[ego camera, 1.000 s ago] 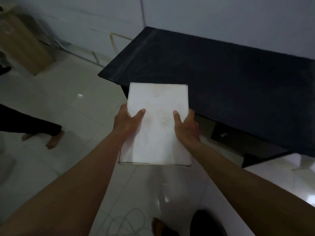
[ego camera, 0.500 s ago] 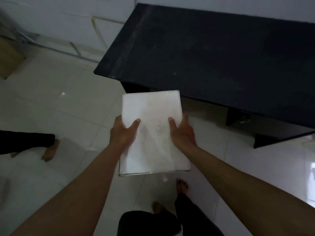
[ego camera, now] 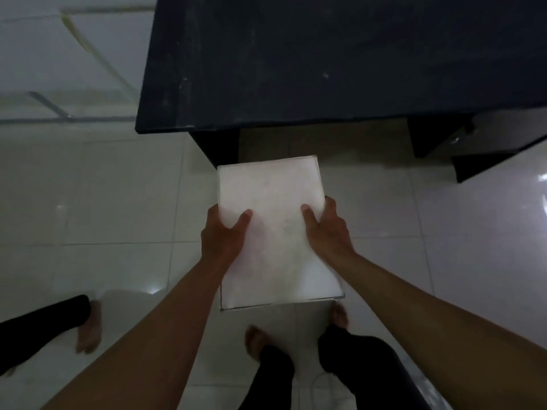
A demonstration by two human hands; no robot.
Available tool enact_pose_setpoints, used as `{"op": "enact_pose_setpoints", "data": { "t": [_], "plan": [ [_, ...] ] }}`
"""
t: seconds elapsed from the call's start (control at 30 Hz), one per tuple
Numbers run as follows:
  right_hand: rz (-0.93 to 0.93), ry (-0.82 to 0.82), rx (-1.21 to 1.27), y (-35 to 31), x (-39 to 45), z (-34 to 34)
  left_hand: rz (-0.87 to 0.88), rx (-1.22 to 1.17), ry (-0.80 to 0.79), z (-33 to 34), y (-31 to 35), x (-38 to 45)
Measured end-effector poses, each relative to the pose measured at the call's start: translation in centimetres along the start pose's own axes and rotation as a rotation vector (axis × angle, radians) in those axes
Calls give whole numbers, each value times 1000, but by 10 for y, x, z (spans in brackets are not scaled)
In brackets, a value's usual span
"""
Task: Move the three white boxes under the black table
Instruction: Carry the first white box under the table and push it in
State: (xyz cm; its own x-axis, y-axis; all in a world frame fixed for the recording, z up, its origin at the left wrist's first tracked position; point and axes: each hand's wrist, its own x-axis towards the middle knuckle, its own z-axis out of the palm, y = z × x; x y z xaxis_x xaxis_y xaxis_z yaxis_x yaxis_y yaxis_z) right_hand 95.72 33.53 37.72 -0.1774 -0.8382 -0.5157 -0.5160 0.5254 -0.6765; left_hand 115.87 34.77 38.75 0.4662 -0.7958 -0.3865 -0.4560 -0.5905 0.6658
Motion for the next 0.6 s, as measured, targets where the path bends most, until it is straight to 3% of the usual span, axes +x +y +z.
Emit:
{"op": "enact_pose_setpoints", "data": {
  "t": [0.2,0.6],
  "plan": [
    [17,40,-9,35,47,65,1,15,-45,39,-61,64],
    [-33,88,-41,168,229,247,29,-16,-10,190,-241,234]
  ]
}}
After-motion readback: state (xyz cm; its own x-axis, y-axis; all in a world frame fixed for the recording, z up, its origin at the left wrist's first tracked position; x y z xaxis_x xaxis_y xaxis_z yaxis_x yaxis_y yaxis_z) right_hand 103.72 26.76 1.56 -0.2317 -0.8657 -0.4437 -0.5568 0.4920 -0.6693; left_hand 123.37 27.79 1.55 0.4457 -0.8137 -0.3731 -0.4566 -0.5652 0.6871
